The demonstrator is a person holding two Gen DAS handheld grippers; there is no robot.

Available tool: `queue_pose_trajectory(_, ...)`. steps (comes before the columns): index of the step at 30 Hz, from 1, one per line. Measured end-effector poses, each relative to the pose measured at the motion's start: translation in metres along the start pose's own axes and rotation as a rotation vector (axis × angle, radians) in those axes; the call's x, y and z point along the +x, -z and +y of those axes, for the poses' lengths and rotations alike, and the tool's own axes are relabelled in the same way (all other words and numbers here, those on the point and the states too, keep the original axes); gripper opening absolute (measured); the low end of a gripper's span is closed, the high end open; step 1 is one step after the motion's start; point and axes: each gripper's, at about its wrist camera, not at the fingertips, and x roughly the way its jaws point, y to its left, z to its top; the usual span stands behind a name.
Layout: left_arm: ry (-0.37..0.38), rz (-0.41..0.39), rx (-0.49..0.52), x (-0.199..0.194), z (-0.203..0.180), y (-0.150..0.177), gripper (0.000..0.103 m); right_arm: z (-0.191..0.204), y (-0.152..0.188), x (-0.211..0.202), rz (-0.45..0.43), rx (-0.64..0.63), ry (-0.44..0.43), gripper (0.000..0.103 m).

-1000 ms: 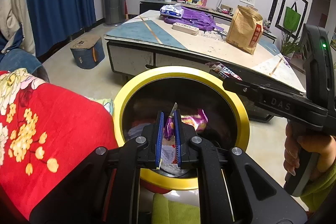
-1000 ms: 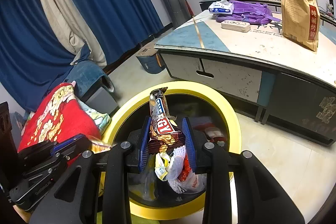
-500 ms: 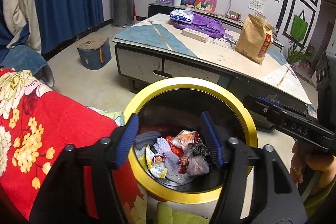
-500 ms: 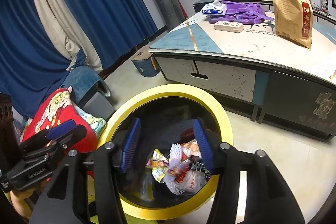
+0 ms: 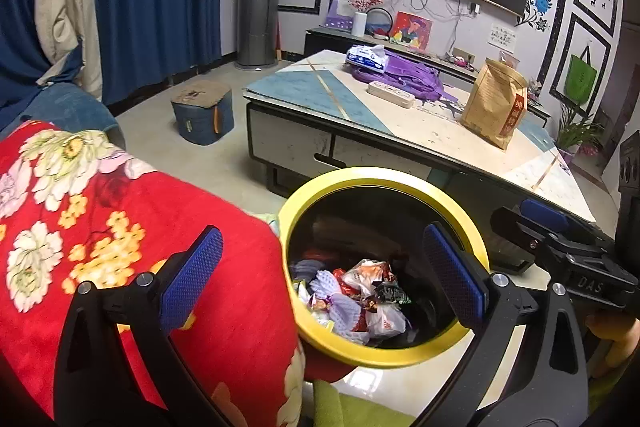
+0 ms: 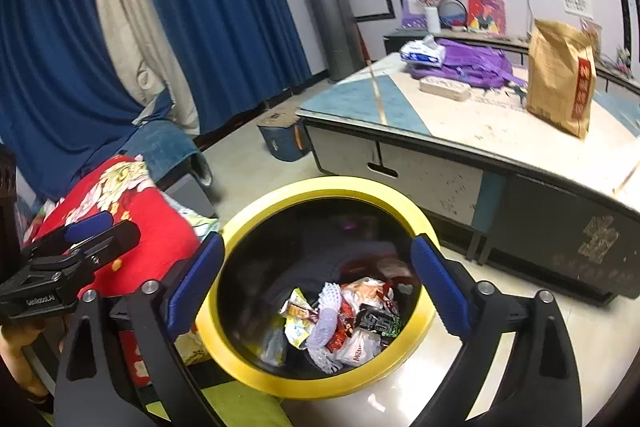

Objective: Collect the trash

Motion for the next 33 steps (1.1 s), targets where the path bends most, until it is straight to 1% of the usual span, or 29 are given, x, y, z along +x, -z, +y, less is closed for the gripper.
queue_pose_trajectory(2,-0.007,-0.005,-0.007,-0.006,0.004,0.001,0.092,0.009,0.001,-0.003,0.000,-0.020,-0.002,0.093)
queue_pose_trajectory(3,-0.012,-0.008,-0.010,-0.009,0.006,0.002,0.092,0.012,0.002,-0.005,0.002,-0.027,-0.008,0.096)
queue_pose_trajectory(15,-0.064,-0.047,-0.067,-0.053,0.036,0.016,0.092,0.051,0.010,-0.020,-0.005,-0.106,-0.035,0.097)
queue_pose_trajectory(24,-0.110,-0.092,-0.074,-0.093,0.049,0.033,0.092,0.086,0.014,-0.041,-0.039,-0.166,-0.083,0.097)
queue_pose_trajectory(27,-0.122,-0.116,-0.074,-0.105,0.052,0.039,0.092,0.095,0.017,-0.051,-0.073,-0.164,-0.096,0.097)
queue_pose_trajectory(30,-0.145,-0.155,-0.071,-0.120,0.054,0.046,0.092,0.106,0.022,-0.066,-0.141,-0.179,-0.106,0.097)
queue_pose_trajectory(33,-0.148,-0.188,-0.067,-0.132,0.054,0.051,0.092,0.115,0.028,-0.077,-0.197,-0.191,-0.105,0.097)
